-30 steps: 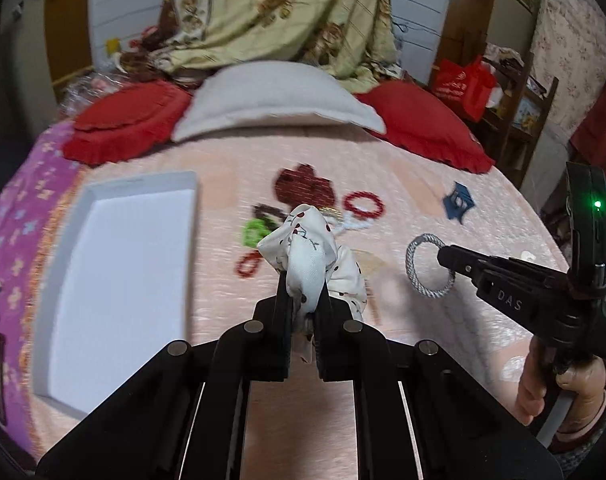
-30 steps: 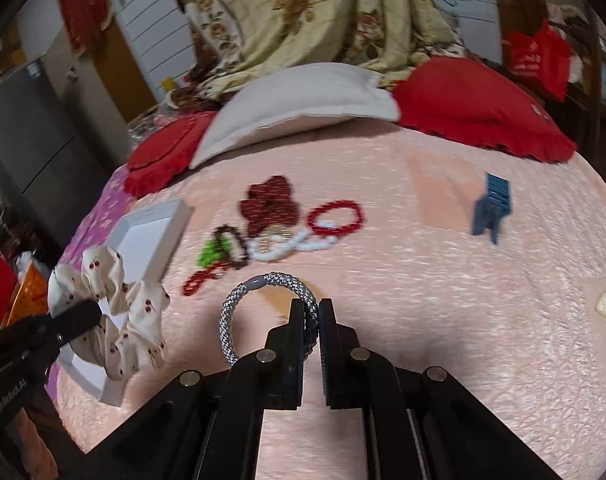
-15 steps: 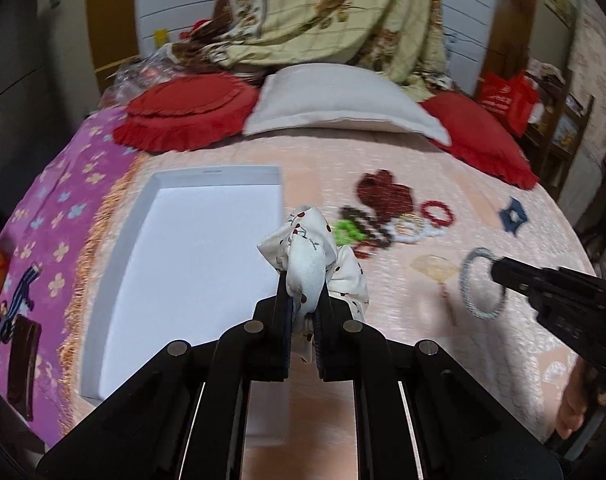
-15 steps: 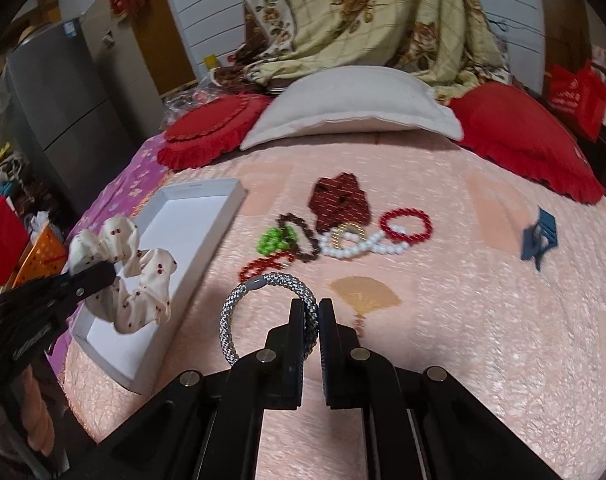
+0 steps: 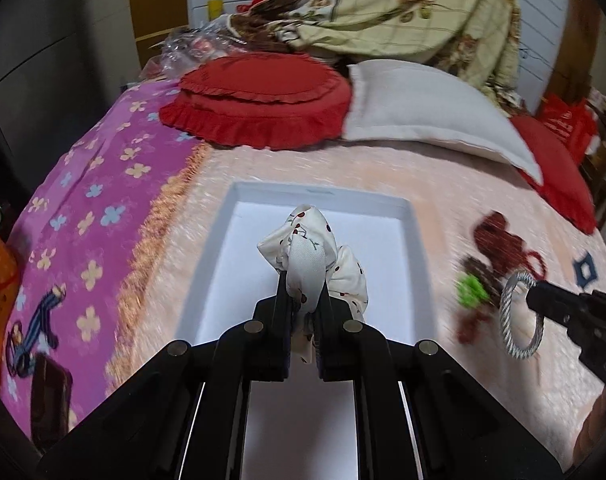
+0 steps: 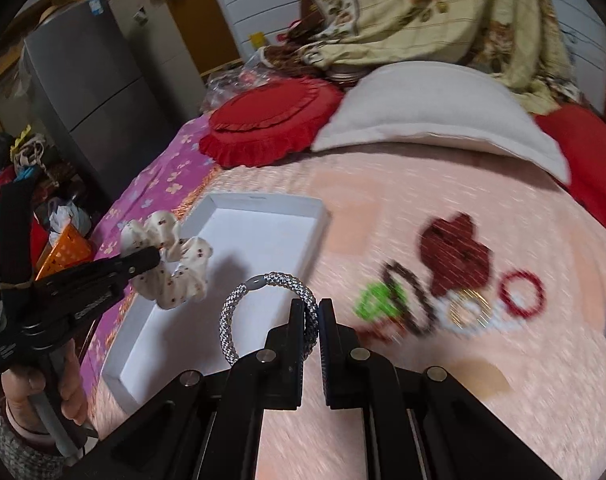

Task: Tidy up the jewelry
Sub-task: 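Carry the scrunchie and bangle into the white tray and open both grippers, then withdraw both open grippers from the tray back over the jewelry, then grasp the dark red polka-dot scrunchie with the left gripper while the right gripper reaches the red bead bracelet, then close the right gripper on the red bead bracelet and lift it while the left gripper holds the scrunchie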

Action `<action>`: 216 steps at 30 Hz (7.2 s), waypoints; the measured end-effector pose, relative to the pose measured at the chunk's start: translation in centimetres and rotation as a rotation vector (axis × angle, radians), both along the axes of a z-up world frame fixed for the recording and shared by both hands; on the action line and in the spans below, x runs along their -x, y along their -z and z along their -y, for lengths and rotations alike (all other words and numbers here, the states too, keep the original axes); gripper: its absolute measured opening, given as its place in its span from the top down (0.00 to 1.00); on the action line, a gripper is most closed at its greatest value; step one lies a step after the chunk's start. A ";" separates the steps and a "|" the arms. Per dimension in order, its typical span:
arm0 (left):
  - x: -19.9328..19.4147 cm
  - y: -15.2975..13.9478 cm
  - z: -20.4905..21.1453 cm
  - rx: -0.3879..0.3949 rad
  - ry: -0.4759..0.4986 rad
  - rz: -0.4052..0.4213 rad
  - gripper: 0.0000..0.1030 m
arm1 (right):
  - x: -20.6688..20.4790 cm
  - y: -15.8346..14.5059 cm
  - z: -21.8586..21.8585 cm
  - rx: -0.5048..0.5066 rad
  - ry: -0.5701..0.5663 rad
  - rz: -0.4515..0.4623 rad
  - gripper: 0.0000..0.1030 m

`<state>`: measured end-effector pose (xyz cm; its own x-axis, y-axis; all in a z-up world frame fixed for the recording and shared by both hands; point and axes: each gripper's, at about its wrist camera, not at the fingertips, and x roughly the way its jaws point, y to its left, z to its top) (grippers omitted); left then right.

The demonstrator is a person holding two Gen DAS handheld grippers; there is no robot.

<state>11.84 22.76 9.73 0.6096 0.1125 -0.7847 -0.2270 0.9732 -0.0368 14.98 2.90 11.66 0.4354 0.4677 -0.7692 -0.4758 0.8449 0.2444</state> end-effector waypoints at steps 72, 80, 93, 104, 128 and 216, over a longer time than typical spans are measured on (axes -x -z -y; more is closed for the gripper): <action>5.7 -0.9 17.6 -0.031 0.155 -0.006 0.50 | 5.4 7.3 26.8 -0.027 0.407 -0.083 0.57; 0.2 -0.1 17.1 0.027 0.147 -0.036 0.50 | 1.8 7.7 24.4 -0.021 0.359 -0.063 0.57; -12.5 4.7 17.0 0.304 0.176 -0.156 0.50 | -7.6 8.4 22.2 -0.027 0.318 -0.040 0.59; -18.3 8.2 19.9 0.192 0.231 -0.206 0.50 | -10.9 10.1 20.1 0.018 0.266 -0.023 0.59; -4.0 -2.6 22.7 0.096 0.352 -0.010 0.95 | -2.3 5.3 21.6 -0.008 0.322 0.090 0.92; 12.3 3.4 19.5 0.249 0.266 -0.032 0.90 | 9.0 10.0 24.1 0.202 0.321 0.066 0.92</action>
